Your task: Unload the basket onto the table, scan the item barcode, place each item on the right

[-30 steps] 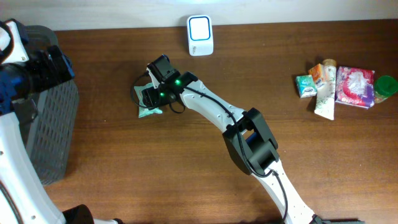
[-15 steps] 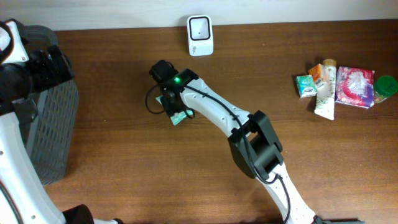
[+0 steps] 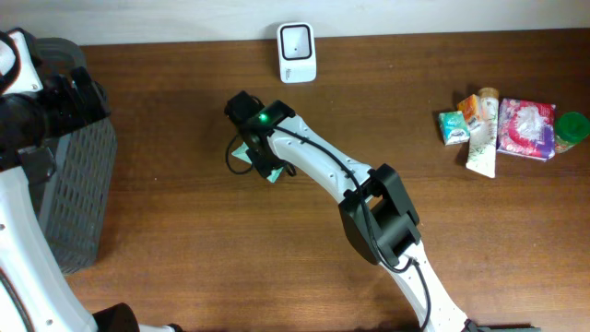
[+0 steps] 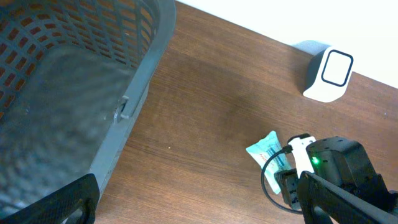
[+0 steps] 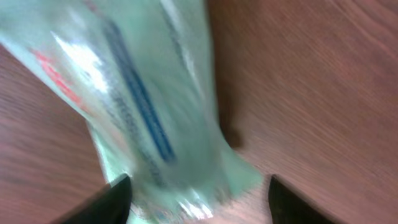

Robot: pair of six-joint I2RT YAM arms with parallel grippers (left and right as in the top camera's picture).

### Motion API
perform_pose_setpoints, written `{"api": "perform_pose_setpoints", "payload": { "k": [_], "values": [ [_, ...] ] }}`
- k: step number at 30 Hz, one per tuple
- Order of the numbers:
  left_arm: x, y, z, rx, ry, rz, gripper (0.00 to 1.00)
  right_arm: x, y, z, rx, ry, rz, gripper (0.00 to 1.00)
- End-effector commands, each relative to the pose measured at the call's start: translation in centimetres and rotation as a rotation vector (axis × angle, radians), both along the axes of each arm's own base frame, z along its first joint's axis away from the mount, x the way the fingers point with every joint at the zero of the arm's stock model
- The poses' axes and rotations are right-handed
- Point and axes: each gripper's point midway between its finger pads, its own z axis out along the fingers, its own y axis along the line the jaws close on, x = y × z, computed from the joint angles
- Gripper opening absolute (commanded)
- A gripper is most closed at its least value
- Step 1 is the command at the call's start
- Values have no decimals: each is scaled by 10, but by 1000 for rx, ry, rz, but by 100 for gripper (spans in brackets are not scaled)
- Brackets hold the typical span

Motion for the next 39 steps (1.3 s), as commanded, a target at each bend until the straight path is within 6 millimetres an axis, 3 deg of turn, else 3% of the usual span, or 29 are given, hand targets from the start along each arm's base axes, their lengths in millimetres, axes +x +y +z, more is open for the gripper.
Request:
{"api": "perform_pose_setpoints", "payload": {
  "k": [1,3,5,7,13,15,17,20,24,26,27,28,29,31,32,35,37,39],
  "values": [
    [-3,-2,7,3,-21,2,99,18,-17,37,-81,-111,-45,72],
    [-3,-2,7,3,-21,2,99,17,-12,57,-76,-127,-33,73],
    [-3,-2,7,3,-21,2,99,-10,22,49,-63,-58,243,73],
    [-3,-2,7,3,-20,2,99,-23,44,41,-89,-85,341,73],
    [-3,-2,7,3,-21,2,99,4,20,2,-303,-272,293,73],
    [-3,-2,7,3,-20,2,99,4,26,-1,-274,-268,299,72],
    [-3,-2,7,3,-21,2,99,-2,35,-9,-213,-234,313,67],
    [-3,-2,7,3,-21,2,99,-2,31,-17,-226,-240,310,53],
    [-3,-2,7,3,-21,2,99,6,35,-14,-217,-284,298,53],
    [-3,-2,7,3,-21,2,99,1,39,-18,-190,-254,309,52],
    [-3,-2,7,3,-20,2,99,-9,45,-22,-134,-196,325,49],
    [-3,-2,7,3,-21,2,99,-20,52,-21,-34,-105,296,35],
    [-3,-2,7,3,-21,2,99,-23,54,-16,28,-50,280,30],
    [-3,-2,7,3,-21,2,99,-24,55,6,173,64,238,31],
    [-3,-2,7,3,-21,2,99,-23,51,23,281,150,209,30],
    [-3,-2,7,3,-21,2,99,-19,25,45,552,368,100,20],
    [-3,-2,7,3,-20,2,99,-5,-6,45,598,410,10,20],
    [-3,-2,7,3,-20,2,99,8,-34,44,584,392,-20,29]
  ]
}}
